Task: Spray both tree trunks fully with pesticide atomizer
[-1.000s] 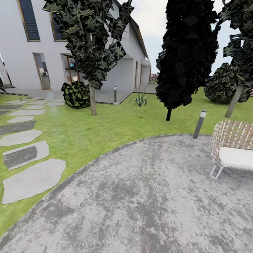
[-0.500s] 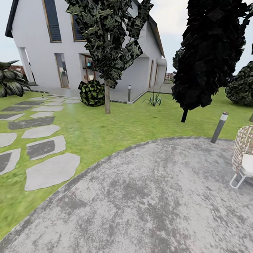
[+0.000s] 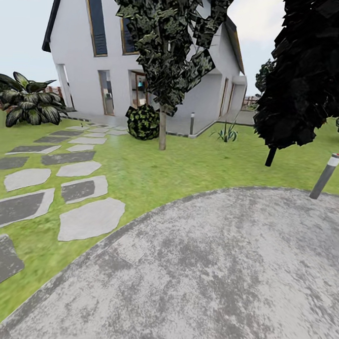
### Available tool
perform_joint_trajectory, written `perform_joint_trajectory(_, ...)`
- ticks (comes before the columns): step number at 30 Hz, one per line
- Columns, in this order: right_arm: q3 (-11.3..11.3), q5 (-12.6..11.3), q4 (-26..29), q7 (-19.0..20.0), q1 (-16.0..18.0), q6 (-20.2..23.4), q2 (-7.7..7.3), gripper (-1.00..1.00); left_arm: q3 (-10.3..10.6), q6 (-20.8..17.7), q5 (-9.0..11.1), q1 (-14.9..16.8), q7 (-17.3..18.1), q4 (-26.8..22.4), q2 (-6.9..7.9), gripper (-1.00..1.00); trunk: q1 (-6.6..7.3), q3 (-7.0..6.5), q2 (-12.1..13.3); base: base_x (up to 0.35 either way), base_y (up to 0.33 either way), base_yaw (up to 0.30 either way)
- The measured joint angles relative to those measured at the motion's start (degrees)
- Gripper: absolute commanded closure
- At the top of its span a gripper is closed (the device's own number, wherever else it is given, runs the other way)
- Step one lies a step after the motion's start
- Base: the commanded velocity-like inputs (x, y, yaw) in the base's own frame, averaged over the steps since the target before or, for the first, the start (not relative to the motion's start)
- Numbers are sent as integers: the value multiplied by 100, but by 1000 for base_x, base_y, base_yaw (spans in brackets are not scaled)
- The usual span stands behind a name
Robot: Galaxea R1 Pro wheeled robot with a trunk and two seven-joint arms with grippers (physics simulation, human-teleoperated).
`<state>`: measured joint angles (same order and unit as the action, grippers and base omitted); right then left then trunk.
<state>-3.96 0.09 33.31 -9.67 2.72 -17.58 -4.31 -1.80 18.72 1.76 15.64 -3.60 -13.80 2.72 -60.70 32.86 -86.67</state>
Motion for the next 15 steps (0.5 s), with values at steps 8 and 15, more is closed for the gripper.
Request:
perform_joint_trajectory(8, -7, 0, 0, 0, 0, 0, 0, -100, -3, 0, 14, 0, -8, -3, 0, -100, -176, 186, -321, 0, 0, 253)
perform_joint_trajectory(15, -8, 0, 0, 0, 0, 0, 0, -100, -16, 0, 17, 0, -9, -2, 0, -100, -329, 349, -602, 0, 0, 249)
